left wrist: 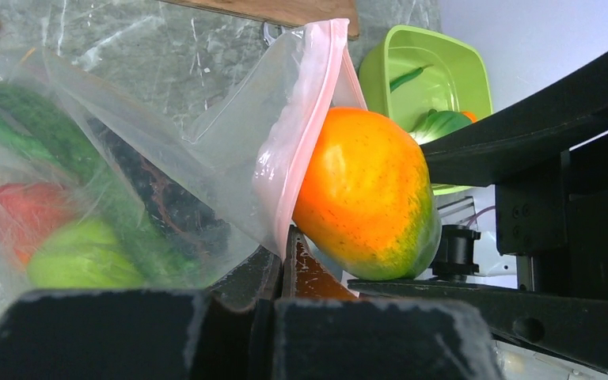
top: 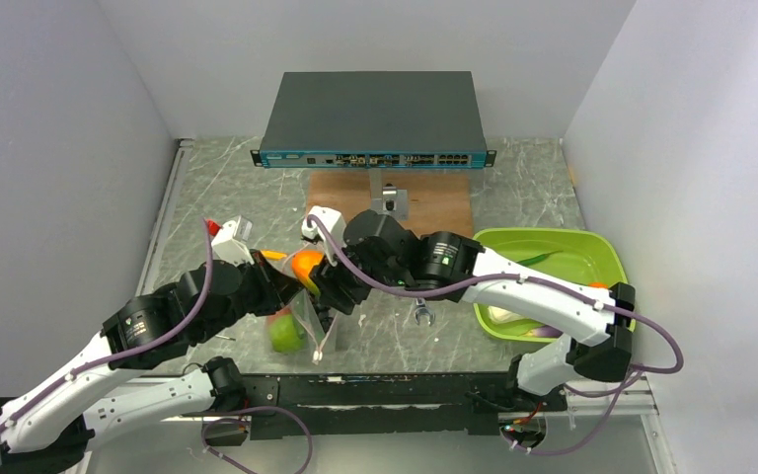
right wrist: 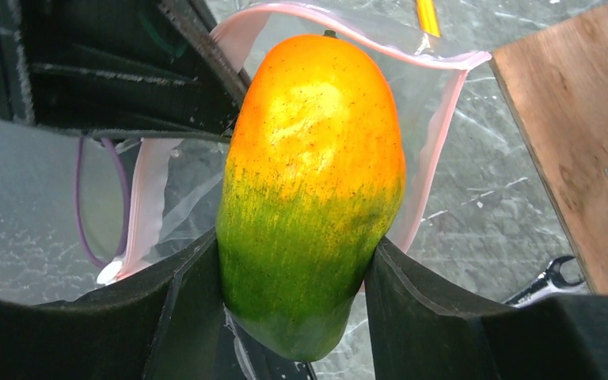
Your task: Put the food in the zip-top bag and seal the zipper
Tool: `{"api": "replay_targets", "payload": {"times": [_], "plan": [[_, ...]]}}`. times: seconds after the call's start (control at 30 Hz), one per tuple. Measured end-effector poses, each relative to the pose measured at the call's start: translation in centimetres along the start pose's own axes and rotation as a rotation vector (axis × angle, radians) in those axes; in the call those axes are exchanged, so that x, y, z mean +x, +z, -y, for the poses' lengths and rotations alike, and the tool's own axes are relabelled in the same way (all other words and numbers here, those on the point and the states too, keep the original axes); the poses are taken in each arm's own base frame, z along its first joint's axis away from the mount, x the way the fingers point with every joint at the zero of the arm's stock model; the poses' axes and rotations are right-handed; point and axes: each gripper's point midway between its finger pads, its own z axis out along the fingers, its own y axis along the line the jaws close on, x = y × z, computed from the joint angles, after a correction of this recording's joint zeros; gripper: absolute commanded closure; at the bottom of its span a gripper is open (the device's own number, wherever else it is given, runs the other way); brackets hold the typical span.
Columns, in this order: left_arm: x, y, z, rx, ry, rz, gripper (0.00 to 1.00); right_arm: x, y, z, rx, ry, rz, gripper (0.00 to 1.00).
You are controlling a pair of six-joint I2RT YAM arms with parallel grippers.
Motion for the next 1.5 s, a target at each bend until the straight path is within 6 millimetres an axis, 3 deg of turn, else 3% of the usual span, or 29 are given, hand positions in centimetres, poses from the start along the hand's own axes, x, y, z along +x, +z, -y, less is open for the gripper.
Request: {"api": "replay_targets", "payload": {"times": [0.17, 0.3, 0.57, 0.73, 0.93, 0.97, 1.1, 1.3, 1.5], "plan": [[0.0, 0.0, 0.0, 0.001, 0.000, -0.002, 1.00, -0.1, 0.7, 0.7, 0.072, 0.022, -0.066, 0.73], [0.0, 0.0, 0.1, 0.006, -0.002, -0.003, 1.00, 0.3, 1.8, 1.5, 0.141, 0.060, -0.121, 0.62], [0.1, 0.1, 0.1, 0.005, -0.002, -0.004, 1.00, -0.3, 3.7, 2.5, 0.258, 0.192, -0.151, 0.24], [0.4, 0.1, 0.0, 0.004, -0.001, -0.013, 1.00, -1.3, 2.6, 2.6, 0.253, 0.250, -0.083, 0.15], [0.7, 0.4, -0.3, -0.003, 0.001, -0.021, 1.00, -4.3, -1.6, 1.0, 0.158, 0.290, 0.105, 0.15], [0.8, 0.5, -0.3, -0.006, 0.003, -0.023, 1.00, -5.9, -4.2, 0.7, 0.132, 0.300, 0.199, 0.16], [0.8, 0.6, -0.3, -0.009, 0.004, -0.025, 1.00, -6.9, -6.3, 1.8, 0.177, 0.315, 0.301, 0.17], [0.9, 0.7, -0.3, -0.010, 0.004, -0.026, 1.00, -4.0, -10.6, 6.7, 0.423, 0.362, 0.437, 0.16], [1.0, 0.9, -0.3, -0.015, 0.006, -0.029, 1.00, -0.3, -19.4, 12.4, 0.718, 0.471, 0.690, 0.15]]}}
